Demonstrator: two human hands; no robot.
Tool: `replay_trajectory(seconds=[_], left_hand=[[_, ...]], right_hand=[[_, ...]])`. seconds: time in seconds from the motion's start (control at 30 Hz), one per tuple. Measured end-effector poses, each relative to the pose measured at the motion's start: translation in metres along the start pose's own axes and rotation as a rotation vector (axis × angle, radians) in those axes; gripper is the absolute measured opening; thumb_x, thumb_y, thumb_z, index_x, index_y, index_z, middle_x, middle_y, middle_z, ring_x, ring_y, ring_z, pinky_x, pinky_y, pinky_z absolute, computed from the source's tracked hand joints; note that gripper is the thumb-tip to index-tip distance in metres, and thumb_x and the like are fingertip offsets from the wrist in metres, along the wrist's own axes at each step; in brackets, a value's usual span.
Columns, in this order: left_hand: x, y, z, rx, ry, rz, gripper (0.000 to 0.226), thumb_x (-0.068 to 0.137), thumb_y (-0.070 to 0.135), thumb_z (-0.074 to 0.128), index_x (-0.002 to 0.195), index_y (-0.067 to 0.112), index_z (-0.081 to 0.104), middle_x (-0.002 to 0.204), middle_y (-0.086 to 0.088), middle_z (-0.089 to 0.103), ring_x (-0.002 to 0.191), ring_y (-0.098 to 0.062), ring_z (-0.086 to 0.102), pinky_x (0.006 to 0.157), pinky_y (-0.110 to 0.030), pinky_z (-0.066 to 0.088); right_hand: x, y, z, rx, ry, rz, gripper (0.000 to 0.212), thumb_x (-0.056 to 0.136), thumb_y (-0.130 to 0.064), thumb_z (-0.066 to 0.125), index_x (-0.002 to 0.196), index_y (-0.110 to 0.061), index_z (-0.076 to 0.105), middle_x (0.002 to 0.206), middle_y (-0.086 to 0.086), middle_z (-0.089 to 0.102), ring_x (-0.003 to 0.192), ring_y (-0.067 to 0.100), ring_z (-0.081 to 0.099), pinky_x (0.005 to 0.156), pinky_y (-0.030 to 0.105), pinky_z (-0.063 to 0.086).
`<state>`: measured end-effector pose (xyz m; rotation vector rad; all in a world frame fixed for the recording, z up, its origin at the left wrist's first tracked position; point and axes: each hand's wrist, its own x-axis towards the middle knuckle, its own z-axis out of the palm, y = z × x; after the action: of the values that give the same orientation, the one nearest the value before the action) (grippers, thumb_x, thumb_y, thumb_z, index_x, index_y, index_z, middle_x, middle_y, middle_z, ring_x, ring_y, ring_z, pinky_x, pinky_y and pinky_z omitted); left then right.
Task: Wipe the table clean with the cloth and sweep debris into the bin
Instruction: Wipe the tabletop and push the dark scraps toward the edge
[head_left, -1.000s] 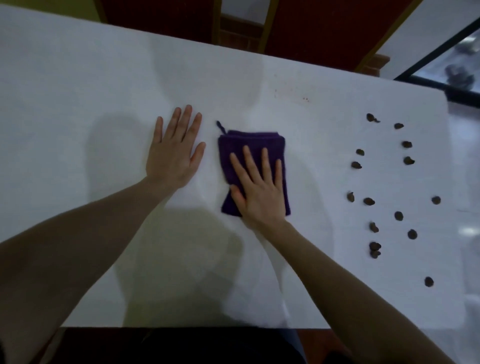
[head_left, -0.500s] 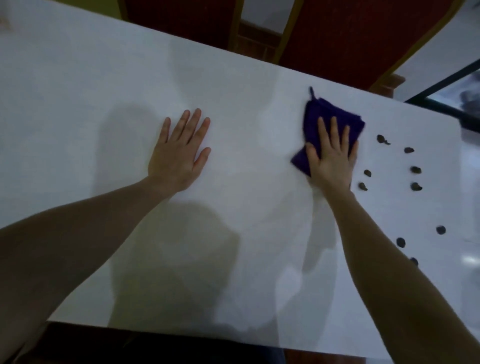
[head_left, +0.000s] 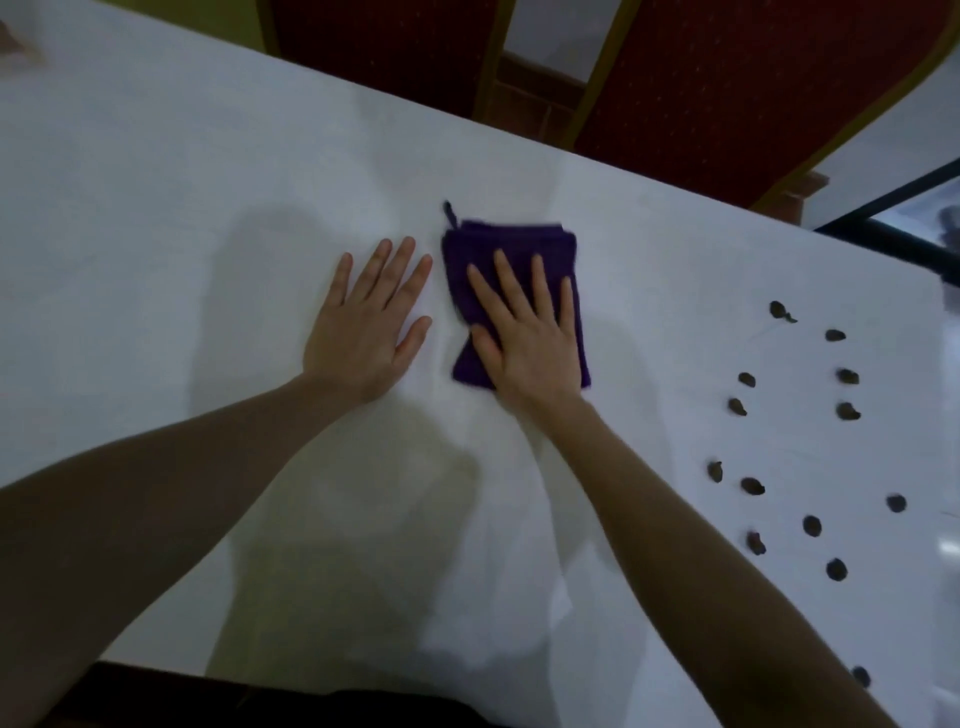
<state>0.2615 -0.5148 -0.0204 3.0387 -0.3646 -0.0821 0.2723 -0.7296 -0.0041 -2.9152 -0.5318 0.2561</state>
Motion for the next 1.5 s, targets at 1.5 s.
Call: replay_trajectory(seconds=[1.5], left_hand=[[-0.001,-0.005,0.001,-0.035,0.030,0.013,0.063,0.101,0.045,0.024,0.159,0.019,0.019,0.167,-0.004,0.013,0.154,-0.022,0.013,0.123,-0.051,0.011]], right_hand=[[-0.011,0.155,-0.031,0.069,0.138,0.740,0.064,0.099,-0.059,0.023,0.158,-0.037,0.009,0.167,-0.001,0.002,0.153,0.028,-0.004,0.121,0.055,-0.005]])
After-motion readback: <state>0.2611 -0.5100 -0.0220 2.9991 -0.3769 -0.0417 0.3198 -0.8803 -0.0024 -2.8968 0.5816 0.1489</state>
